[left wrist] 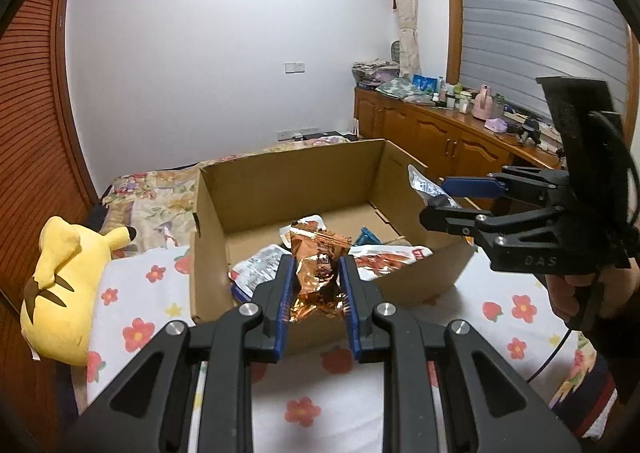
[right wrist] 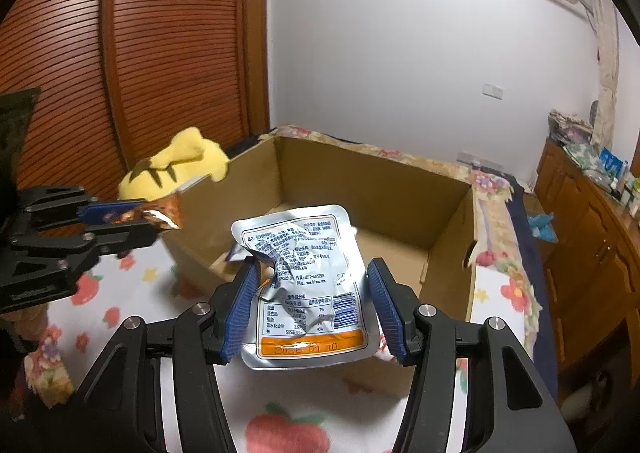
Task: Organize snacks
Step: 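Lift and carry both held packets over the cardboard box, then open the left tool to drop the gold snack while the right tool releases the silver pouch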
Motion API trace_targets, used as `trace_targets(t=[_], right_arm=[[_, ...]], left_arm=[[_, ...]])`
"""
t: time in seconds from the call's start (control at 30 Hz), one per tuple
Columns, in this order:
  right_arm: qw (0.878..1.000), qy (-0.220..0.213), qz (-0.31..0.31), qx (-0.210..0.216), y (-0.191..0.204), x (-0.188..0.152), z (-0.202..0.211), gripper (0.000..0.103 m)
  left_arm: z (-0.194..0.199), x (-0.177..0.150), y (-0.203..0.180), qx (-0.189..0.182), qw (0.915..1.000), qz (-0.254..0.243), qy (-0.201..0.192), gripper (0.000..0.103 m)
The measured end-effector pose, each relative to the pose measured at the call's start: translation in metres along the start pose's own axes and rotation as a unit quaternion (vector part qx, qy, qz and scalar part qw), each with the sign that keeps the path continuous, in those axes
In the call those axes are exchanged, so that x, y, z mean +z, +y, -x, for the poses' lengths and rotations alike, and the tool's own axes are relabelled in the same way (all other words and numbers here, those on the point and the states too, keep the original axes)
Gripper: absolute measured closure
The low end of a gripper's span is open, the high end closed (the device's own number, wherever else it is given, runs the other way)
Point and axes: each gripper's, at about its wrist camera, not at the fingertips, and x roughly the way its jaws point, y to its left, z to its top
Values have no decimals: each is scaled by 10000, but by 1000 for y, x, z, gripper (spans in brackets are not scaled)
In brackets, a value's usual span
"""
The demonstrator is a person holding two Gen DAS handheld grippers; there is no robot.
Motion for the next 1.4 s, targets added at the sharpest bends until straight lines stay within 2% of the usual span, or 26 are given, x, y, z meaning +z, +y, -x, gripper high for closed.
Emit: trace_targets(t=[0.23,0.53,0.7,0.77,0.97,1.17,1.4], right_arm=[[9994,52,-341,-6,-24,4,-28,46],[9989,185,-433,6,-32,2,-49,44],[9988,193,-445,3,-32,-1,-52,41],[9988,171,-451,7,-33,-1,-52,36],[9989,161,-442,29,-33,-5,-49,36],[9988,114,-477,69,-33,-11,-43,34],[9988,77,-474,17,-29,-16,-38,32]], left_arm=[[-20,3,14,120,9999,-9,122,82],[-42,6,26,185,9996,51,213,82],[-54,13,28,151,9996,117,224,81],[-61,15,29,103,9995,162,262,81],[-78,20,30,175,9991,205,317,80],[-93,16,34,303,9981,336,413,76],[-89,9,33,335,9979,378,402,67]])
